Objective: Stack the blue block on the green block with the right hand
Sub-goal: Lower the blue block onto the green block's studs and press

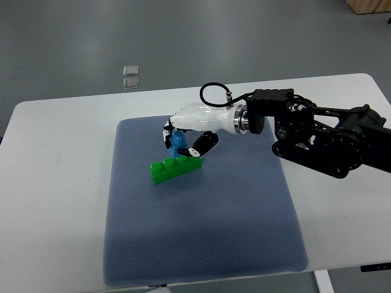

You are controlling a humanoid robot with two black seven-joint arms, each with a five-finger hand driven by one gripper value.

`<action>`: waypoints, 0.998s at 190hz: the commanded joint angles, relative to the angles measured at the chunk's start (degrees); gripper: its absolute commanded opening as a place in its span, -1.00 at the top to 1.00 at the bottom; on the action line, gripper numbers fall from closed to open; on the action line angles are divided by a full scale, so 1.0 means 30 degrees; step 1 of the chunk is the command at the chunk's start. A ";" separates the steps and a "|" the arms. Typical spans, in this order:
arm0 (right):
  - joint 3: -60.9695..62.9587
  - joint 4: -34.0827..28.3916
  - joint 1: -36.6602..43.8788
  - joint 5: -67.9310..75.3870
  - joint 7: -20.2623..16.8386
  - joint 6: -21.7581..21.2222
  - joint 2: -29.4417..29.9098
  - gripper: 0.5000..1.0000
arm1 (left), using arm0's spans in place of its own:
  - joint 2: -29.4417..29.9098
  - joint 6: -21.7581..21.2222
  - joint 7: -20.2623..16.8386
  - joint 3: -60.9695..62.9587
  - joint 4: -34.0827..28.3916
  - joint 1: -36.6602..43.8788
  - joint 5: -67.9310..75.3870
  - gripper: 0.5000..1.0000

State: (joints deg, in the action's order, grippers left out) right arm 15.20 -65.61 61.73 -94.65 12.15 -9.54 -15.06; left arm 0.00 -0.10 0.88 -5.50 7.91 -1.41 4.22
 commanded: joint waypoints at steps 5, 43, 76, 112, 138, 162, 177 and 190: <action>-0.0026 0.0689 -0.0243 -0.0178 0.0023 0.0251 0.0334 0.83 | 0.0000 0.0004 0.0000 -0.0011 0.0000 0.0000 0.0000 -1.00; -0.0026 0.1128 -0.0478 -0.0442 0.0023 0.0486 0.0539 0.83 | 0.0000 0.0004 0.0000 0.0018 0.0000 0.0000 0.0000 -1.00; -0.0319 0.1451 -0.0624 -0.0705 0.0023 0.0779 0.0949 0.83 | 0.0000 0.0004 0.0000 0.0018 0.0000 0.0000 0.0000 -1.00; -0.0641 0.1832 -0.0653 -0.0969 0.0023 0.1013 0.1213 0.83 | 0.0000 0.0004 0.0000 0.0018 0.0000 0.0000 0.0000 -1.00; -0.0671 0.1919 -0.0624 -0.0998 0.0023 0.1013 0.1213 0.83 | 0.0000 0.0004 0.0000 0.0018 0.0000 0.0000 0.0000 -1.00; -0.0671 0.2095 -0.0653 -0.1057 0.0023 0.1042 0.1213 0.83 | 0.0000 0.0004 0.0000 -0.0011 0.0000 0.0000 0.0000 -1.00; -0.0671 0.2124 -0.0653 -0.1086 0.0023 0.1042 0.1213 0.83 | 0.0000 0.0004 0.0000 -0.0011 0.0000 0.0000 0.0000 -1.00; -0.0671 0.2124 -0.0653 -0.1115 0.0023 0.1042 0.1242 0.83 | 0.0000 0.0004 0.0000 -0.0011 0.0000 0.0000 0.0000 -1.00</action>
State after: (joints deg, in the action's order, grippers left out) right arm 13.19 -59.29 59.82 -97.88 12.22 -6.42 -11.42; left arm 0.00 -0.09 0.88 -5.51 7.91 -1.41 4.22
